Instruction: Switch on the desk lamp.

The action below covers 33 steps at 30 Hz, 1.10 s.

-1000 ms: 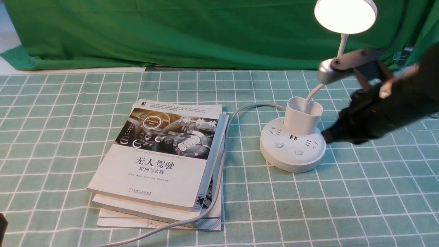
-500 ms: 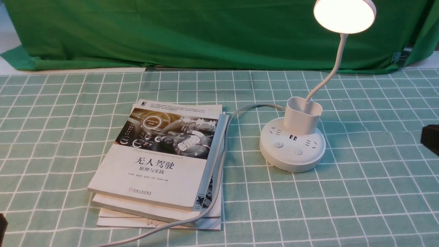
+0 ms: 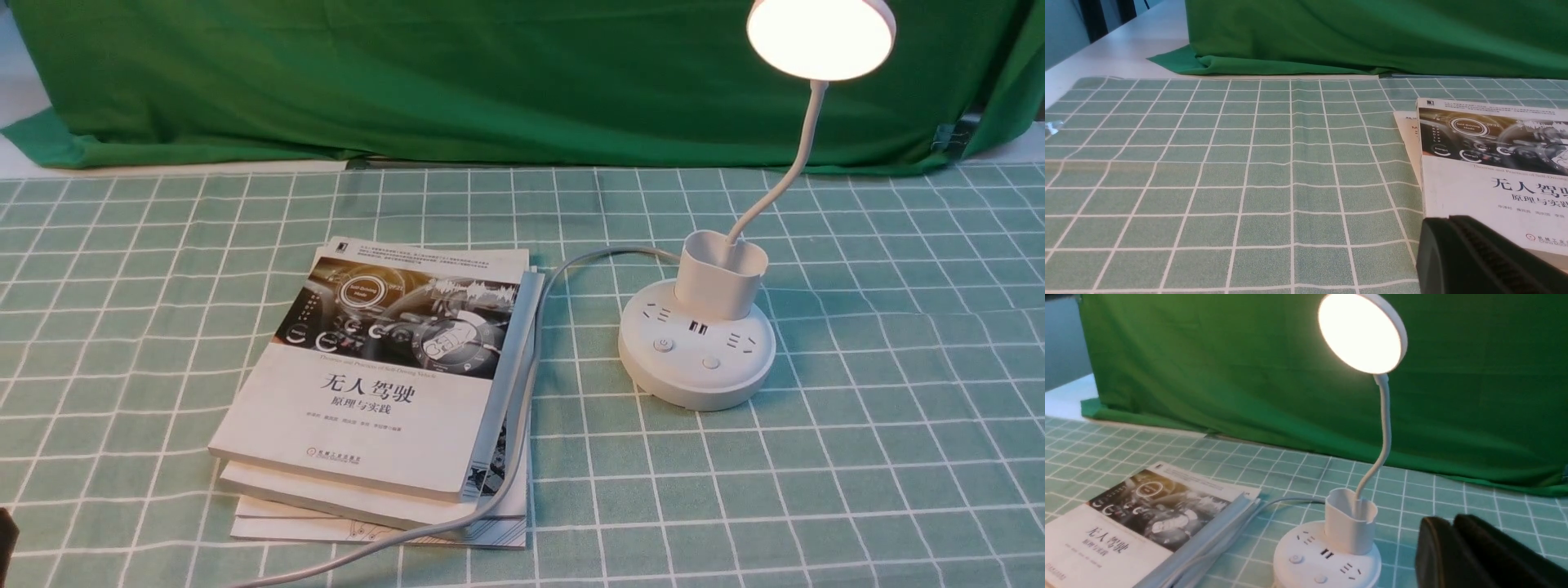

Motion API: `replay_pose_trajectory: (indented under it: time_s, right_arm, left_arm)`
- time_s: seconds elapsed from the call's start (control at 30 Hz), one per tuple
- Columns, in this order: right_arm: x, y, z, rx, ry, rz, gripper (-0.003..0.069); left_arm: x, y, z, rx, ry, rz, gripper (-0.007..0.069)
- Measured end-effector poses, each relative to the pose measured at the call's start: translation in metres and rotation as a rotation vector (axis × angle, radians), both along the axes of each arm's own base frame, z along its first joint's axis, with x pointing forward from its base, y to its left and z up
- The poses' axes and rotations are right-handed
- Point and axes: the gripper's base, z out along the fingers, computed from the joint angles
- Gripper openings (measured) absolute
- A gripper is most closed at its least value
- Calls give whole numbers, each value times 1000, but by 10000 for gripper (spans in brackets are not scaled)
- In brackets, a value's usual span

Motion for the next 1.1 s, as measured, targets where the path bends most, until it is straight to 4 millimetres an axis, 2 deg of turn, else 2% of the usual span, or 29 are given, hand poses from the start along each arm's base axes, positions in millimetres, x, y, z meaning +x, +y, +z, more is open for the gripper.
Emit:
replay_pose_trajectory:
  time_s: [0.03,0.07,0.13,0.23,0.37,0.4,0.8,1.1]
  right_arm:
    - [-4,-6,-17,14,-16,-61,107]
    - [-7,-10,-26,17,-24,-102,111]
    - [-9,-15,-35,18,-32,-155,115]
    - [-15,-25,-63,16,-32,-308,126]
    - [-18,-30,-89,22,-6,-391,133]
    - [-18,-31,-100,23,16,-406,138]
    - [-21,-24,-111,94,63,-286,149]
    - [-22,-24,-117,98,136,-281,178]
  left_arm:
    - [0,0,0,0,0,0,21]
    - [0,0,0,0,0,0,21]
    - [0,0,0,0,0,0,21]
    - [0,0,0,0,0,0,21]
    - [0,0,0,0,0,0,21]
    - [0,0,0,0,0,0,21]
    - [0,0,0,0,0,0,21]
    - [0,0,0,0,0,0,21]
